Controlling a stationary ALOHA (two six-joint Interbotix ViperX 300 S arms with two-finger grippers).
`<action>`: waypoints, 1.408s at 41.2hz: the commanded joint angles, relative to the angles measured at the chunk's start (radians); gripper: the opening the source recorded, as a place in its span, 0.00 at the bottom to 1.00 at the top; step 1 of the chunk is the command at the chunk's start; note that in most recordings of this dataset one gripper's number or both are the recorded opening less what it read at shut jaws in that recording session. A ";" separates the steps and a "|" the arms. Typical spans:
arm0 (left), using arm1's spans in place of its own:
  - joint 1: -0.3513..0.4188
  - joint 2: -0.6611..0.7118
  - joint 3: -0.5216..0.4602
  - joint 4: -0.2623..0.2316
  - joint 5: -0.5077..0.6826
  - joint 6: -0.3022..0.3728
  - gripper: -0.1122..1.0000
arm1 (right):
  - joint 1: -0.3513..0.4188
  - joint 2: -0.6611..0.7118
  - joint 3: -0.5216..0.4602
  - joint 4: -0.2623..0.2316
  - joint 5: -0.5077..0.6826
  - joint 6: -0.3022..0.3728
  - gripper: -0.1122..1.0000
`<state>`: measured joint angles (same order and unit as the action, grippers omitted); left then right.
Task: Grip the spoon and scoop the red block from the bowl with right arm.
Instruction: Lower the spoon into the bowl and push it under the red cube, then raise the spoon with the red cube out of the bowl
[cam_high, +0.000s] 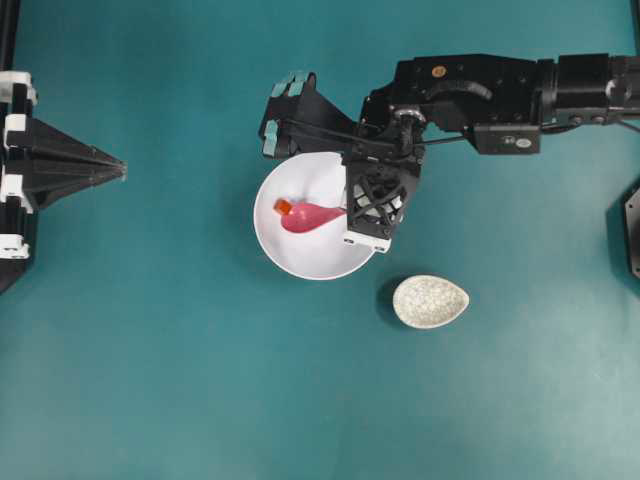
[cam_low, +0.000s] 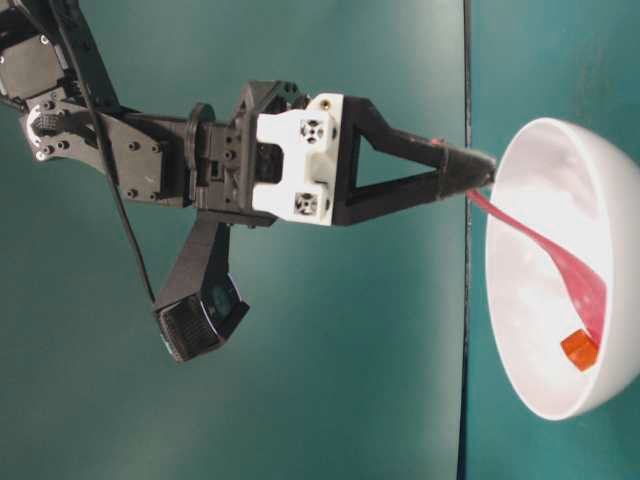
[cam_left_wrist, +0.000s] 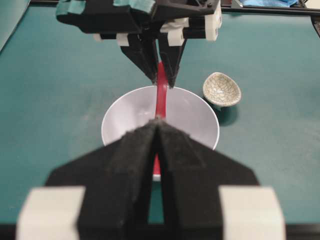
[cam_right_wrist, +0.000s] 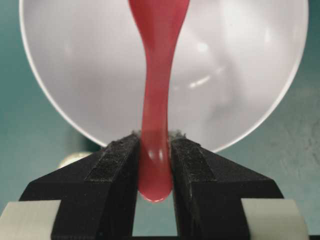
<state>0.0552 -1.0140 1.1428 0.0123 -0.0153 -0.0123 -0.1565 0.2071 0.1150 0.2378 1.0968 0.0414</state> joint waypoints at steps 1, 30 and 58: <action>0.002 0.003 -0.028 0.002 -0.008 -0.002 0.10 | -0.003 -0.020 -0.025 -0.003 -0.026 0.008 0.32; 0.002 0.003 -0.026 0.002 -0.006 -0.002 0.10 | -0.003 -0.067 0.055 -0.014 -0.120 0.058 0.32; 0.003 0.003 -0.026 0.003 -0.003 -0.002 0.10 | 0.025 -0.213 0.255 -0.002 -0.324 0.115 0.32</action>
<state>0.0552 -1.0140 1.1428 0.0123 -0.0153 -0.0123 -0.1457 0.0506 0.3513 0.2286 0.8191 0.1457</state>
